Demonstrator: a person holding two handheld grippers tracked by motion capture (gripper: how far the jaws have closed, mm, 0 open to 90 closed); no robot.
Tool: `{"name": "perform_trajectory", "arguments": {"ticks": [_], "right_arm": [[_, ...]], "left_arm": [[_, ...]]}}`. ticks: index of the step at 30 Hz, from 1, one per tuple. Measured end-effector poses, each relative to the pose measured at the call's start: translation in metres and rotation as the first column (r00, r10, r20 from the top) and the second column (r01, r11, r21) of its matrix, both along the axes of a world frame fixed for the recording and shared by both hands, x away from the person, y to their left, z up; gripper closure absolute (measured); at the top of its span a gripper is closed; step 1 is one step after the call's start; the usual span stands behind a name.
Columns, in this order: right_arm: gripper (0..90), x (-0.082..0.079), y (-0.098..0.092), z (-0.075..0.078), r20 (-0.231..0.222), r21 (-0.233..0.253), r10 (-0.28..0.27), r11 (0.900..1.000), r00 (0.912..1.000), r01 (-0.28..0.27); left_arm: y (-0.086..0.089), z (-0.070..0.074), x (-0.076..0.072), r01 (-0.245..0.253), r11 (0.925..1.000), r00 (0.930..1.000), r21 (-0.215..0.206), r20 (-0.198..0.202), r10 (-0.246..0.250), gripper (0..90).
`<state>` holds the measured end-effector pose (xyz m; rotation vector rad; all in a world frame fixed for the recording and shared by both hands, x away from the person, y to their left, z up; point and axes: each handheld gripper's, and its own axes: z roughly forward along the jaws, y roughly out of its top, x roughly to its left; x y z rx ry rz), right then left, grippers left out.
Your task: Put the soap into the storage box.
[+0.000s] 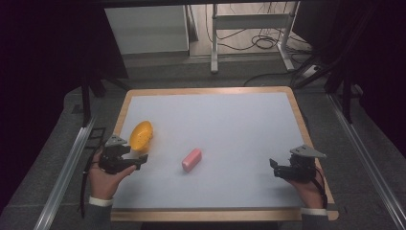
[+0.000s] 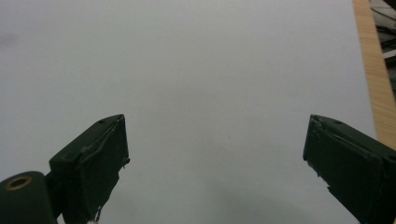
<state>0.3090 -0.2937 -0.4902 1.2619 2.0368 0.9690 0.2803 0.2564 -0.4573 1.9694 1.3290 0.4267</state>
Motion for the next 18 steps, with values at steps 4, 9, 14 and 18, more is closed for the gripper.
{"name": "perform_trajectory", "arguments": {"ticks": [4,9,14,18], "right_arm": [[6.4,-0.002,-0.003,0.001,0.006,0.003,-0.008,1.0,0.9999,0.008],[6.4,-0.003,-0.004,-0.001,-0.001,-0.002,-0.016,1.0,0.9999,0.016],[6.4,-0.002,-0.004,-0.002,-0.003,-0.006,-0.016,1.0,0.9999,0.016],[6.4,-0.002,-0.004,-0.002,-0.002,-0.009,-0.013,1.0,0.9999,0.013]], "left_arm": [[-0.003,0.004,0.002,0.019,0.9998,0.9998,-0.001,0.001,-0.019,22.0],[-0.013,0.008,0.005,0.039,0.9992,0.9991,-0.01,-0.014,-0.039,22.5],[-0.021,0.012,0.007,0.058,0.9983,0.9982,0.01,-0.013,-0.058,21.6],[-0.024,0.012,0.008,0.066,0.9977,0.9977,0.016,-0.016,-0.066,21.0]]}}
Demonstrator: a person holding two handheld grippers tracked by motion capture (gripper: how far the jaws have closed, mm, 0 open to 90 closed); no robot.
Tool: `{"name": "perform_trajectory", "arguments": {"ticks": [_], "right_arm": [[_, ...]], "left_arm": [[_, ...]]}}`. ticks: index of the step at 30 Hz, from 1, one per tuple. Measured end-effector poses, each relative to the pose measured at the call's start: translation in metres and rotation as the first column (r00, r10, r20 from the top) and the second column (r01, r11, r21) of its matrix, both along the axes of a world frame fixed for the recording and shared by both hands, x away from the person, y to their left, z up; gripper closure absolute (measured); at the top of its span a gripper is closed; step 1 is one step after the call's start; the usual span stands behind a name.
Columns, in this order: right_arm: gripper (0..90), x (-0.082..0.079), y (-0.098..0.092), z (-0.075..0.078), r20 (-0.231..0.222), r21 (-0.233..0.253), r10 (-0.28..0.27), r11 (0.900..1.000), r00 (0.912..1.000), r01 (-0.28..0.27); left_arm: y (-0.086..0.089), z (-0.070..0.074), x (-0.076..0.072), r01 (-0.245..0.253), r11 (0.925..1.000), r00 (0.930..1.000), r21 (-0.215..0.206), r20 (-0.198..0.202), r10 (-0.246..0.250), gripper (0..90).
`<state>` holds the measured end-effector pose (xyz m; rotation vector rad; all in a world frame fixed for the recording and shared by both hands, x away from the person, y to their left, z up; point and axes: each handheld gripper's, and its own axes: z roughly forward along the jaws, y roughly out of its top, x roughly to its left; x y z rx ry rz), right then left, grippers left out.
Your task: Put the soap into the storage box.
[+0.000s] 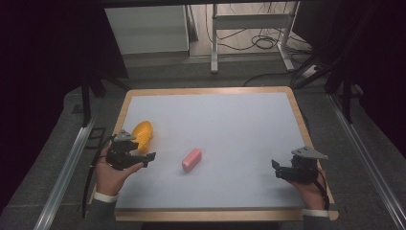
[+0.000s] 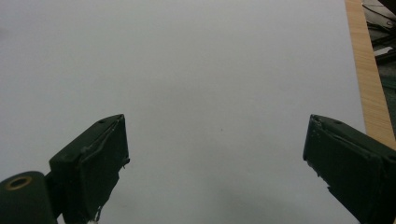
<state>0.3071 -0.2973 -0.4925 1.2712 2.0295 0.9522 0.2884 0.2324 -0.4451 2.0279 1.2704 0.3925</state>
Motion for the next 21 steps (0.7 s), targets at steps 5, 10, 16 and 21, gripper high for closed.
{"name": "perform_trajectory", "arguments": {"ticks": [5,10,16,21], "right_arm": [[6.4,0.0,0.0,0.0,-0.001,-0.004,0.0,1.0,1.0,0.0],[6.4,0.0,0.0,0.0,0.0,-0.003,0.002,1.0,1.0,-0.002],[6.4,0.0,0.001,0.0,0.0,-0.003,0.002,1.0,1.0,-0.002],[6.5,-0.001,0.001,0.001,0.002,-0.005,0.001,1.0,1.0,-0.001]], "left_arm": [[-0.008,0.001,0.002,0.022,0.9997,0.9997,0.014,-0.01,-0.022,21.0],[-0.013,0.002,0.004,0.036,0.9991,0.9992,0.021,-0.015,-0.036,20.9],[-0.022,0.001,0.008,0.052,0.9976,0.998,0.047,-0.039,-0.05,20.7],[-0.029,-0.001,0.01,0.067,0.9962,0.9965,0.056,-0.054,-0.064,20.7]]}}
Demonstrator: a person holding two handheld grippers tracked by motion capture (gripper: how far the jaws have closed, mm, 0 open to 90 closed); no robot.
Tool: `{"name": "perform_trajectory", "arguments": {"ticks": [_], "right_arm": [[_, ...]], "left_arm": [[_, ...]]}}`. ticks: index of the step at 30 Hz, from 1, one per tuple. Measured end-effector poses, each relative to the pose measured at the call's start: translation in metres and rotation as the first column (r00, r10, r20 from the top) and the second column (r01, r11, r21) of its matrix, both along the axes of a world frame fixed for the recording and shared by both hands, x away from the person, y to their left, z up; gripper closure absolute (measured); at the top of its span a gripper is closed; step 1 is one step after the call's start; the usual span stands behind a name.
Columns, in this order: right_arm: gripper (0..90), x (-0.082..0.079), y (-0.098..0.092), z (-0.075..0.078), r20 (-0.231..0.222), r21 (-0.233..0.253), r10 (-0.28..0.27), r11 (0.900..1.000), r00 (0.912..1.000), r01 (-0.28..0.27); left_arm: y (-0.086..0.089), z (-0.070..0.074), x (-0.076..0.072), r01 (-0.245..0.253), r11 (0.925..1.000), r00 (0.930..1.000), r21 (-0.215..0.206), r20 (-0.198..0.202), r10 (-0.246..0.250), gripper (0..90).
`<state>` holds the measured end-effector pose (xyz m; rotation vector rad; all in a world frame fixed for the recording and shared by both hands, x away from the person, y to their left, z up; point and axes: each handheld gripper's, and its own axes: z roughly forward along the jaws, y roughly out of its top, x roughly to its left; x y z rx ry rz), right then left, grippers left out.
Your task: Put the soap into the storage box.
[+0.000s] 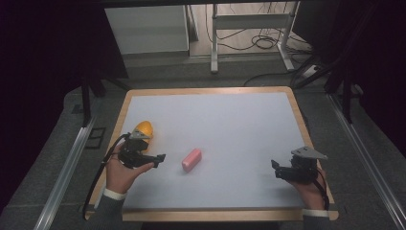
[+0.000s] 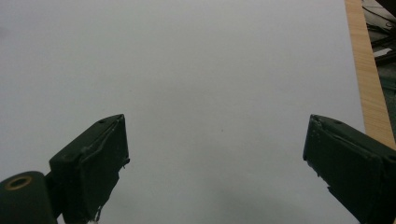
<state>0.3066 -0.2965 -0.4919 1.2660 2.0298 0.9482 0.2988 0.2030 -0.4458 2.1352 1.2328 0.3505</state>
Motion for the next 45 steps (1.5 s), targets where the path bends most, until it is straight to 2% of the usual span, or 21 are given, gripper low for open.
{"name": "perform_trajectory", "arguments": {"ticks": [14,21,23,26,30,41,45], "right_arm": [[6.4,0.0,0.001,0.0,0.004,-0.003,0.002,1.0,1.0,-0.002],[6.4,0.0,0.001,0.0,0.005,-0.007,0.005,1.0,1.0,-0.004],[6.4,-0.001,0.002,0.001,0.007,-0.005,0.006,1.0,1.0,-0.006],[6.5,-0.001,0.003,0.001,0.011,-0.008,0.009,1.0,0.9999,-0.009],[6.4,-0.001,0.004,0.001,0.009,-0.014,0.011,1.0,0.9999,-0.011],[6.4,0.0,0.004,-0.001,0.01,-0.017,0.021,1.0,0.9997,-0.021],[6.4,0.0,0.004,-0.001,0.006,-0.019,0.019,1.0,0.9998,-0.019]], "left_arm": [[-0.02,0.003,0.008,0.046,0.9989,0.999,0.011,-0.002,-0.046,20.7],[-0.031,0.001,0.011,0.061,0.9974,0.9981,0.038,-0.005,-0.061,20.6],[-0.035,0.001,0.012,0.06,0.9968,0.9981,0.054,0.01,-0.061,20.9],[-0.039,0.001,0.012,0.066,0.997,0.9977,0.04,0.013,-0.067,21.5],[-0.042,0.001,0.013,0.056,0.9965,0.9982,0.063,0.02,-0.057,22.0],[-0.057,-0.003,0.018,0.095,0.9932,0.9954,0.067,-0.005,-0.095,21.8],[-0.063,-0.002,0.019,0.101,0.9933,0.9948,0.057,0.01,-0.102,22.3]]}}
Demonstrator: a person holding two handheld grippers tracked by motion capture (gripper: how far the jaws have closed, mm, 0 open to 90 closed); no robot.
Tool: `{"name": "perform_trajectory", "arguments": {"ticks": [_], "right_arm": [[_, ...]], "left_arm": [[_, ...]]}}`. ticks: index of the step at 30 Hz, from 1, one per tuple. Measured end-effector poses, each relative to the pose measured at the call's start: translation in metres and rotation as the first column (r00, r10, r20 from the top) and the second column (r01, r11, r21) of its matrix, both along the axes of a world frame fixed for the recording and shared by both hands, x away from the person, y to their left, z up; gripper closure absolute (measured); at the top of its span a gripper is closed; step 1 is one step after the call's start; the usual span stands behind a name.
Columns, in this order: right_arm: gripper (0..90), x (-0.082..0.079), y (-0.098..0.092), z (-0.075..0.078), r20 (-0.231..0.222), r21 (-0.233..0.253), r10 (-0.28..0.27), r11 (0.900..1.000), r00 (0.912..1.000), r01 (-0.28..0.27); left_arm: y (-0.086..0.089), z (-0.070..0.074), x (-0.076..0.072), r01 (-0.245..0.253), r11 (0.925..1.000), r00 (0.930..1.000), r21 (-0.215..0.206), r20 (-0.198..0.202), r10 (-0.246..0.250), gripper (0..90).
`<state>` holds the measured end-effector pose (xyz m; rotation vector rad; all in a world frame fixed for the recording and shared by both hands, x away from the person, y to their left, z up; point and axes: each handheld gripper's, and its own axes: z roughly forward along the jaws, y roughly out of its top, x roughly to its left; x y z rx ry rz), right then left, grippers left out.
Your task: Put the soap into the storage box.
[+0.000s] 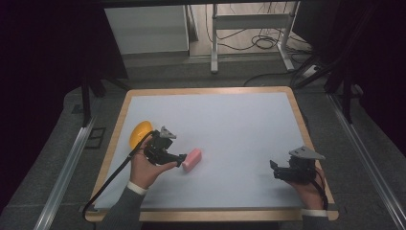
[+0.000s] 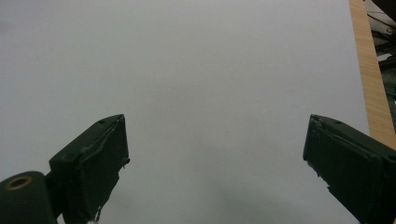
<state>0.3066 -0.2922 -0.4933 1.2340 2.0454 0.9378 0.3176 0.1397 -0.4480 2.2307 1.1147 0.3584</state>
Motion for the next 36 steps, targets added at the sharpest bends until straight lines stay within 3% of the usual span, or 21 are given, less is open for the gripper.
{"name": "perform_trajectory", "arguments": {"ticks": [9,25,36], "right_arm": [[6.4,0.0,-0.001,0.0,-0.003,-0.001,-0.003,1.0,1.0,0.003],[6.4,0.001,0.002,-0.002,-0.008,-0.011,0.003,1.0,1.0,-0.003],[6.4,0.001,0.003,-0.003,-0.009,-0.014,0.003,1.0,1.0,-0.004]], "left_arm": [[-0.014,-0.001,0.004,0.022,0.9997,0.9997,-0.001,-0.006,-0.022,22.7],[-0.035,-0.025,0.016,0.045,0.999,0.9953,0.005,-0.086,-0.045,25.1],[-0.042,-0.039,0.026,0.033,0.9994,0.9902,0.014,-0.136,-0.031,29.1]]}}
